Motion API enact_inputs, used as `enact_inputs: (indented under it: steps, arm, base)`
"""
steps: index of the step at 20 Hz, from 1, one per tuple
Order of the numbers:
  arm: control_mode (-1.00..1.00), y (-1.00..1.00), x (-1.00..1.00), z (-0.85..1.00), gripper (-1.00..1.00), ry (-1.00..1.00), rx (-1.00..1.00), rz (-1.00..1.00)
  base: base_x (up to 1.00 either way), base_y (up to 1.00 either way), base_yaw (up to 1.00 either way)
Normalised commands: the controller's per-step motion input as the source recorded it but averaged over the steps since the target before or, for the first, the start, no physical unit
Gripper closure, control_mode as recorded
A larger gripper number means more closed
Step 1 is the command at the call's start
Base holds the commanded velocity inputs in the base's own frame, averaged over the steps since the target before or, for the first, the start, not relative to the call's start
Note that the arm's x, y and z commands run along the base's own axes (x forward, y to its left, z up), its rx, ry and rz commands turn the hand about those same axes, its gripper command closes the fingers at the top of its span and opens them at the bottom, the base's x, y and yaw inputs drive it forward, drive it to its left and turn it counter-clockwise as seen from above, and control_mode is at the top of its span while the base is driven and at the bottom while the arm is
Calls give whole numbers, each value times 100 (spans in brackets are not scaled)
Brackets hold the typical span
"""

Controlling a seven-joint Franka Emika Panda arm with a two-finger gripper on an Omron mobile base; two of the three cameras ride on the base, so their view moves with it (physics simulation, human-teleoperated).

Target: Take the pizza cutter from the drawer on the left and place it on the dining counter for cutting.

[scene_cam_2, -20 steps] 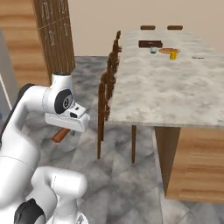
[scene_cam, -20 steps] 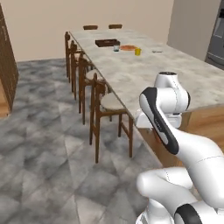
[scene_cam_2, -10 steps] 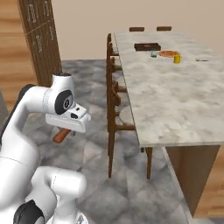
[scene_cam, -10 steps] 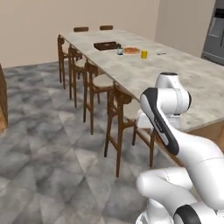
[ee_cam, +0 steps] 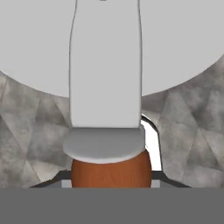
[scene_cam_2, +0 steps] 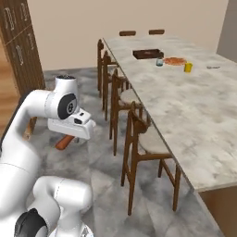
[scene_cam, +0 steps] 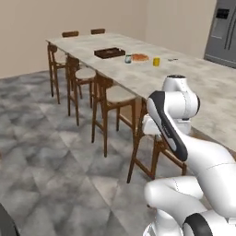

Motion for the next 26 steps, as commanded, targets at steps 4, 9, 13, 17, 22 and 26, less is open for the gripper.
enact_inputs:
  steps: [4, 9, 13, 17, 22, 26]
  arm:
    - [100, 0, 0, 0, 100, 0, 0, 0]
    - [100, 0, 0, 0, 100, 0, 0, 0]
    - [100, 0, 0, 0, 100, 0, 0, 0]
    - [100, 0, 0, 0, 100, 0, 0, 0]
    - [100, 0, 0, 0, 100, 0, 0, 0]
    - [100, 0, 0, 0, 100, 0, 0, 0]
  base:
    - [96, 100, -43]
    - [88, 100, -42]
    - [84, 100, -43]
    - [73, 100, -44]
    - [60, 100, -44]
    - [58, 100, -43]
